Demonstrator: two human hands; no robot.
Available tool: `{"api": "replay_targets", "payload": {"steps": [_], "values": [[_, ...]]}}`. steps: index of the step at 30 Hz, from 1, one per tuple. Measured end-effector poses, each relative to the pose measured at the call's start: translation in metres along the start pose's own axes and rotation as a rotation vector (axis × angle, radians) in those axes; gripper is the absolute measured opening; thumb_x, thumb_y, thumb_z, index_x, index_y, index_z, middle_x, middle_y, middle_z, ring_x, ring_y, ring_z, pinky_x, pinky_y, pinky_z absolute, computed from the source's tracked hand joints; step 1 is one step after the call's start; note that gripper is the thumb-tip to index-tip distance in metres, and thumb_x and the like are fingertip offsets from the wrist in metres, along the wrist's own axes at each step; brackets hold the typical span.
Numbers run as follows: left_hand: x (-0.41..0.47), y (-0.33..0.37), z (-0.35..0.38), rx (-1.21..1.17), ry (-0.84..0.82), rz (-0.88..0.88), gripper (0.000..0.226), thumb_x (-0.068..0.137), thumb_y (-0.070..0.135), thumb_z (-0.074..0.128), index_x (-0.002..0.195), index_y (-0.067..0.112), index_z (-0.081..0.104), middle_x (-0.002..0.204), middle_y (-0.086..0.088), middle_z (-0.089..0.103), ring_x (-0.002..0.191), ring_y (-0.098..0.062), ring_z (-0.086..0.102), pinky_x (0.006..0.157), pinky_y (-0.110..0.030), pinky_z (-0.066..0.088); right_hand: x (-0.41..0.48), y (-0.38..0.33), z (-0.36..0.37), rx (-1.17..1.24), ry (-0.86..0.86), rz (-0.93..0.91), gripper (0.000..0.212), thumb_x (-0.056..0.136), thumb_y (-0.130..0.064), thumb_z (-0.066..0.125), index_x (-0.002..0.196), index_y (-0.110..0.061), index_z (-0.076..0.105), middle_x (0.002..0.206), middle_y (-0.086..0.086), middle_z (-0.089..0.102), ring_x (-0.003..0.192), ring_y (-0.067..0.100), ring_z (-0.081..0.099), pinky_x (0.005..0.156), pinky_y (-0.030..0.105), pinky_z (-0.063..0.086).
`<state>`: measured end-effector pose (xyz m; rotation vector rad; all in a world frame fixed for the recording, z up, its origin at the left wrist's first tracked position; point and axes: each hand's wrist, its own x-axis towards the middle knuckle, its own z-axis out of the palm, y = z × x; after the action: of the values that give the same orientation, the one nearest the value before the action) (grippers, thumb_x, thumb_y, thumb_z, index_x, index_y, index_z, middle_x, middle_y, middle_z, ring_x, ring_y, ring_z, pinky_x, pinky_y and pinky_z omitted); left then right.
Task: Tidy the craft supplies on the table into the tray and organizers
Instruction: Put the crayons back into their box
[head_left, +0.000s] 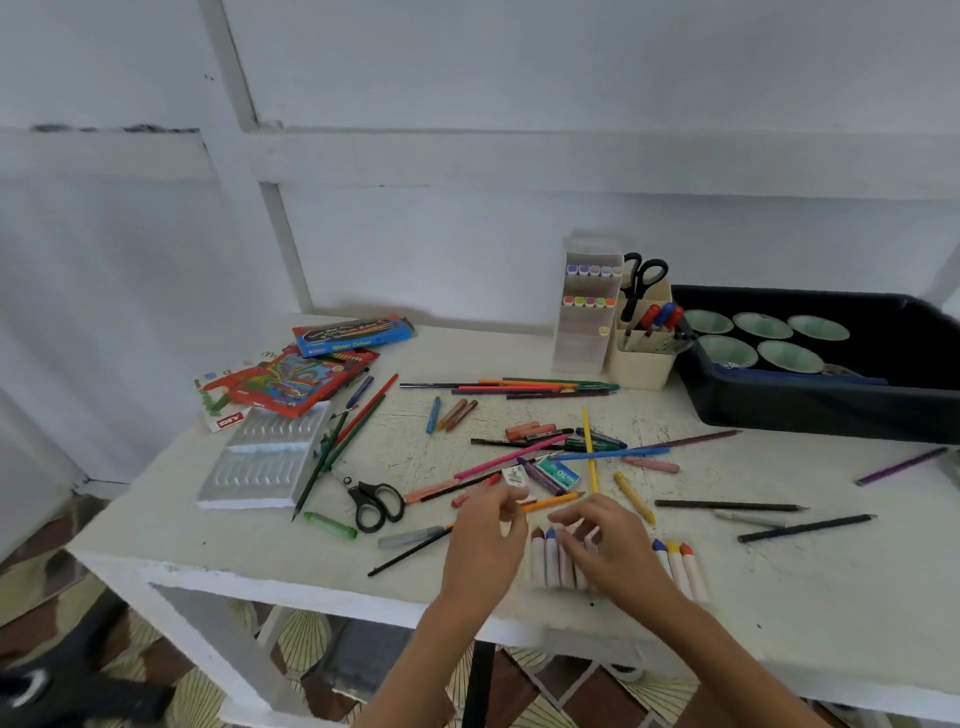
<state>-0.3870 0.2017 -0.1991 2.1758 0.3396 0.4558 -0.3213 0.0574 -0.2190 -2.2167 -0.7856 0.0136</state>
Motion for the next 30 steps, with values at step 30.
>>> {"api": "replay_targets", "payload": {"steps": [30], "values": [[0.305,-0.173,-0.214,-0.208,0.386,-0.653,0.043,0.098,0.029,0.038,0.136,0.009,0.039,0.132,-0.015,0.05,0.115,-0.031,0.051,0.097,-0.038,0.043,0.417,-0.075,0.159,0.282,-0.101,0.421,0.031,0.09,-0.012,0.055,0.12,-0.003,0.056,0.123,0.015,0.056,0.108,0.026,0.055,0.079,0.027,0.043]]}}
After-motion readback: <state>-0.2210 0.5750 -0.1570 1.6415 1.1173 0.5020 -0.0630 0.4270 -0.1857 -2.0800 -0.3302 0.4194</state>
